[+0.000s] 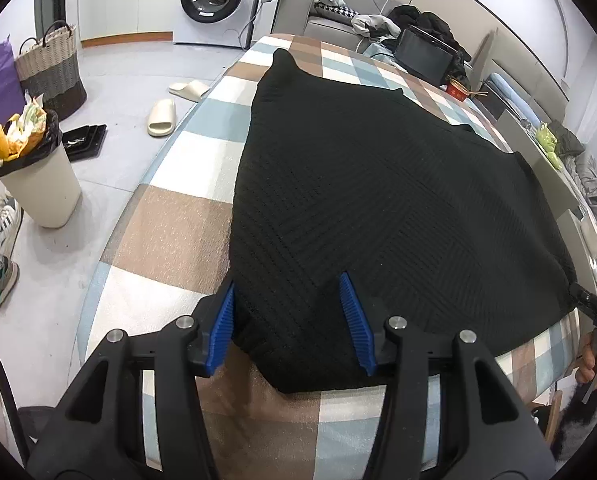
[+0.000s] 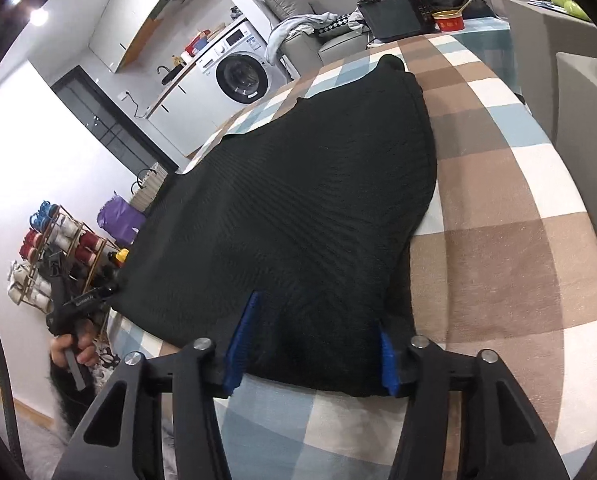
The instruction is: Fold small clothes
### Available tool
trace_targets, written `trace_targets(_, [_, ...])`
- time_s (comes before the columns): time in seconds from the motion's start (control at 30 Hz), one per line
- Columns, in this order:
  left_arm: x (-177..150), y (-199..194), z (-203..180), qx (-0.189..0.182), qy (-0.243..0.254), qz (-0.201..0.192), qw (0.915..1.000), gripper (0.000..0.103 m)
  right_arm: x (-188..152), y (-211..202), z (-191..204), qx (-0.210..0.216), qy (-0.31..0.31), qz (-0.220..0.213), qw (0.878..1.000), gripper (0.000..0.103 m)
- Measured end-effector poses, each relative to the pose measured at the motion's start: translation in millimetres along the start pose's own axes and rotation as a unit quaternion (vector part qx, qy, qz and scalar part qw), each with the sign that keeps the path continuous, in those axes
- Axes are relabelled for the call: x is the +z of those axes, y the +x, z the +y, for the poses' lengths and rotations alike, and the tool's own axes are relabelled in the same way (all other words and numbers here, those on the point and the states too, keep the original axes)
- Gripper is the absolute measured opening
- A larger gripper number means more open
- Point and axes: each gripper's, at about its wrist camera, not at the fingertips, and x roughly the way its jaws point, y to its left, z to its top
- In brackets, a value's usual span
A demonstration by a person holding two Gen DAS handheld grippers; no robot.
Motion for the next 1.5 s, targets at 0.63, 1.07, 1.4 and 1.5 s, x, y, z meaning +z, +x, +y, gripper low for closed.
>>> trace_targets(0.63, [-1.6, 1.6, -14.8, 0.006, 0.028, -0.012, 0.9995, 0.047, -9.0, -5.2, 2.4, -0.063, -0.014, -0.032, 0.997, 0.022])
trace_targets(1.07, [6.8, 4.2, -6.4, 0.008, 0.003, -0.001, 1.0, 0.047, -12.3, -15.3, 1.0, -0.038, 0.004, -0.021, 0.999, 0.014])
trace_targets(1.4, [11.2, 11.1, -9.6, 0.01, 0.001, 0.008, 0.9999, 0.051, -13.6, -24.0, 7.1, -0.034, -0.002, -0.045, 0.998, 0.012])
trace_targets(1.5, [11.4, 14.1, -8.7, 0.008, -0.003, 0.011, 0.9999, 0.051, -12.0, -19.7, 6.0, -0.042, -0.002, -0.036, 0.998, 0.012])
